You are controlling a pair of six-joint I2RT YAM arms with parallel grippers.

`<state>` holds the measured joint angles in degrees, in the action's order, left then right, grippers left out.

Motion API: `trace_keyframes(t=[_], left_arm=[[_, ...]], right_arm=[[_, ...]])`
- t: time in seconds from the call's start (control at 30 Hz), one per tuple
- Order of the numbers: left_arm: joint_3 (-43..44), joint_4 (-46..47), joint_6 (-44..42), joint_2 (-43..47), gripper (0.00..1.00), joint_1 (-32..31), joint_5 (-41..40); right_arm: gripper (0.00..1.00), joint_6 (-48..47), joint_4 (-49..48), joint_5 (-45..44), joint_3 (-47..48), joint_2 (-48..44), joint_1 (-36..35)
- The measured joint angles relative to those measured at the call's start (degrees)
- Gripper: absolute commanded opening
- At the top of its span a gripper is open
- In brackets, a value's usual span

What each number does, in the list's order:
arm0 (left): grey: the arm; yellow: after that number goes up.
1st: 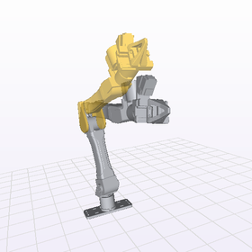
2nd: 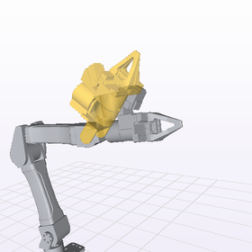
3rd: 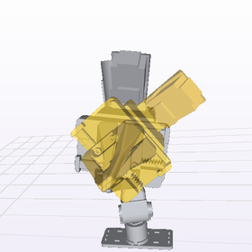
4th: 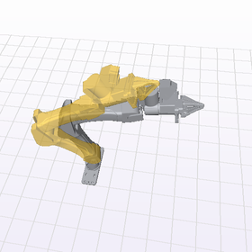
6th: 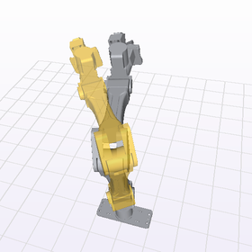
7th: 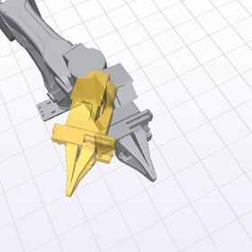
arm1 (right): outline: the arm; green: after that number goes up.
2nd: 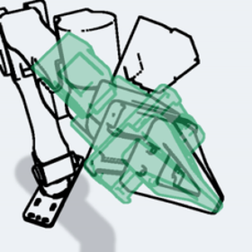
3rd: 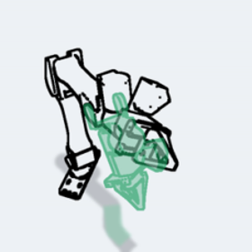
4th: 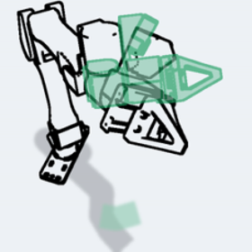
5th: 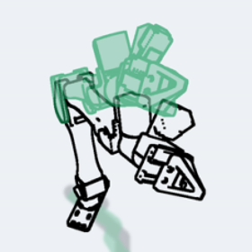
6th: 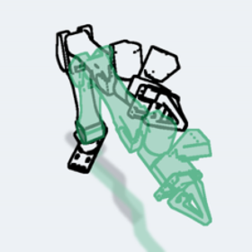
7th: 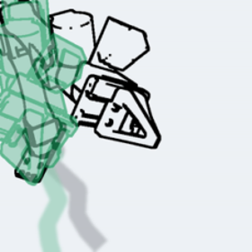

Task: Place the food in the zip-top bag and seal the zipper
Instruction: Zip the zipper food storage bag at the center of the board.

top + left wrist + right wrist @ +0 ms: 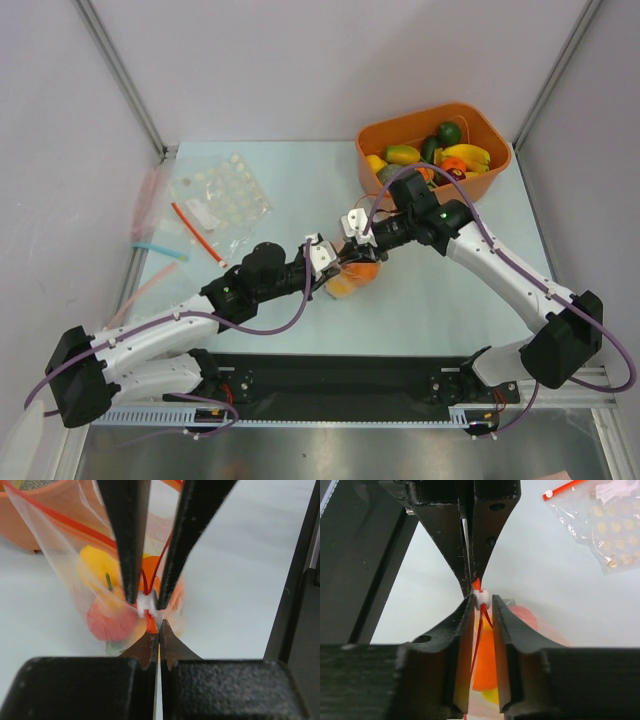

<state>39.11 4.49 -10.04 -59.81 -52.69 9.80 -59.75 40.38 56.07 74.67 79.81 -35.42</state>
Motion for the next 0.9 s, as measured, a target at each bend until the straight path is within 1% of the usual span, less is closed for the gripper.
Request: trace_keyframes(t=[0.07,0.1,0.17,0.27,0.3,0.33,0.37,0.43,0.47,0.6,0.77,0.8,0.83,0.87,0.9], left_arm=[[0.0,-0.3,-0.1,0.2,0.0,0.0,-0.2],[0.0,-0.7,-0.1,0.5,0.0,0.0,-0.2],[0.0,-1.2,-0.1,1.0,0.0,0.0,-0.7],[-0.5,-1.2,-0.1,2.0,0.0,0.0,-1.5],[-0.6,-1.3,-0.1,2.3,0.02,0.1,-1.7],[-0.7,-1.3,-0.1,2.5,0.06,0.1,-1.9],[-0.7,-1.3,-0.1,2.5,0.12,0.2,-1.9],[-0.7,-1.2,-0.2,2.6,0.17,0.2,-2.0],[-0.7,-1.2,-0.3,2.7,0.22,0.3,-2.0],[-0.8,-0.9,-0.6,3.0,0.29,0.3,-1.8],[-0.8,-0.5,-0.6,2.9,0.31,0.4,-0.3],[-0.8,-0.3,-0.6,2.9,0.3,0.4,0.0],[-0.8,-0.1,-0.6,2.9,0.26,0.4,0.5],[-0.8,0.1,-0.7,2.9,0.19,0.4,0.9],[-0.7,0.2,-0.8,2.9,0.16,0.4,1.2]], right_arm=[[0.12,-0.6,0.4,0.1,0.1,0.2,0.0],[0.05,-0.8,0.7,0.2,0.1,0.3,0.0],[0.0,-1.4,1.3,0.3,0.3,0.4,0.0],[0.0,-2.0,2.1,0.6,1.1,0.6,0.0],[0.0,-2.0,2.4,0.8,1.4,0.7,-0.1],[0.0,-2.1,2.6,0.9,1.7,0.9,-0.1],[0.0,-2.1,2.7,1.0,1.9,1.0,-0.2],[0.0,-2.1,2.8,1.2,2.0,1.3,-0.1],[0.0,-2.1,3.0,1.2,2.0,1.4,-0.1],[0.0,-2.0,3.4,1.4,2.0,1.4,-0.1],[0.0,-1.8,3.6,1.6,2.1,1.4,-0.1],[0.0,-1.8,3.6,1.7,2.1,1.4,-0.1],[0.0,-1.8,3.6,1.7,2.1,1.4,-0.1],[0.0,-1.8,3.6,1.7,2.1,1.4,-0.1],[0.0,-1.8,3.6,1.7,2.1,1.4,-0.1]])
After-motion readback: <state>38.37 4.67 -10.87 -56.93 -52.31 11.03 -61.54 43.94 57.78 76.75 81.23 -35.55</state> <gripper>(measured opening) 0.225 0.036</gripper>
